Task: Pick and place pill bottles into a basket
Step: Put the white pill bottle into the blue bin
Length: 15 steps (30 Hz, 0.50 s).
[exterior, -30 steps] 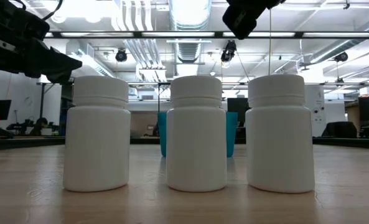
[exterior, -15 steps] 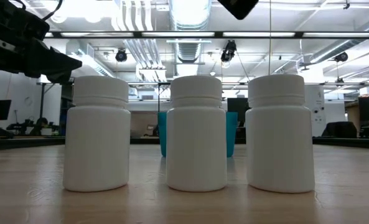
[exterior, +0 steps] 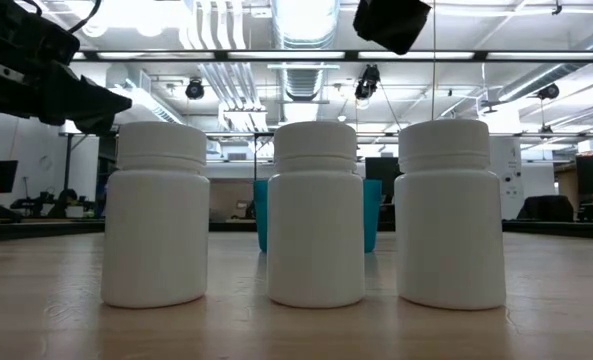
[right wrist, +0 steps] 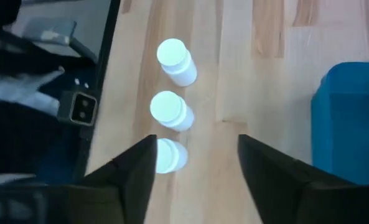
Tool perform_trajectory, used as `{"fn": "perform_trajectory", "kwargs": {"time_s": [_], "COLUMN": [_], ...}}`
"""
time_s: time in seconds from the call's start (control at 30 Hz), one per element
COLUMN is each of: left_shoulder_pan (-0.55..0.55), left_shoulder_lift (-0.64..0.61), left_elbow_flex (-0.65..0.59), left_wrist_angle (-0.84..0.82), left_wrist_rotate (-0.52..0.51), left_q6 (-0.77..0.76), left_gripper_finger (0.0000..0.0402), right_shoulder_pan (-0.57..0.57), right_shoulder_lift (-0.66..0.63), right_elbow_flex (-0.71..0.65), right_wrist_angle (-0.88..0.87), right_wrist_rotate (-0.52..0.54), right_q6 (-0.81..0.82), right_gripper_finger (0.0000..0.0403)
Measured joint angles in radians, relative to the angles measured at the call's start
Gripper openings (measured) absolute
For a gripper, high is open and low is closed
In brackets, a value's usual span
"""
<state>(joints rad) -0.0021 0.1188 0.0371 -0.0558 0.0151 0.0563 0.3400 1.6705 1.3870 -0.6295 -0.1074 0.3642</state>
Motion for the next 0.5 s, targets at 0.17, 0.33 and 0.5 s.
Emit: {"fn": "perform_trajectory", "kwargs": {"time_s": [0.17,0.33,0.5], "left_shoulder_pan": [0.0,0.0,0.0], "left_shoulder_lift": [0.0,0.001,0.001], "left_elbow_flex": [0.0,0.0,0.0], "left_wrist_angle": [-0.004,-0.005,-0.005], "left_wrist_rotate": [0.0,0.0,0.0], "left_q6": [-0.001,-0.001,-0.001], "left_gripper_finger": [0.0011,0.0011,0.0011], "right_shoulder_pan": [0.026,0.049,0.05], "right_shoulder_lift": [0.001,0.001,0.001], "right_elbow_flex": [0.019,0.03,0.03], "right_wrist_angle": [-0.006,-0.035,-0.065], "right_wrist_rotate": [0.003,0.006,0.005], "right_q6": [0.114,0.181,0.238], "right_gripper_finger": [0.027,0.0307,0.032]}}
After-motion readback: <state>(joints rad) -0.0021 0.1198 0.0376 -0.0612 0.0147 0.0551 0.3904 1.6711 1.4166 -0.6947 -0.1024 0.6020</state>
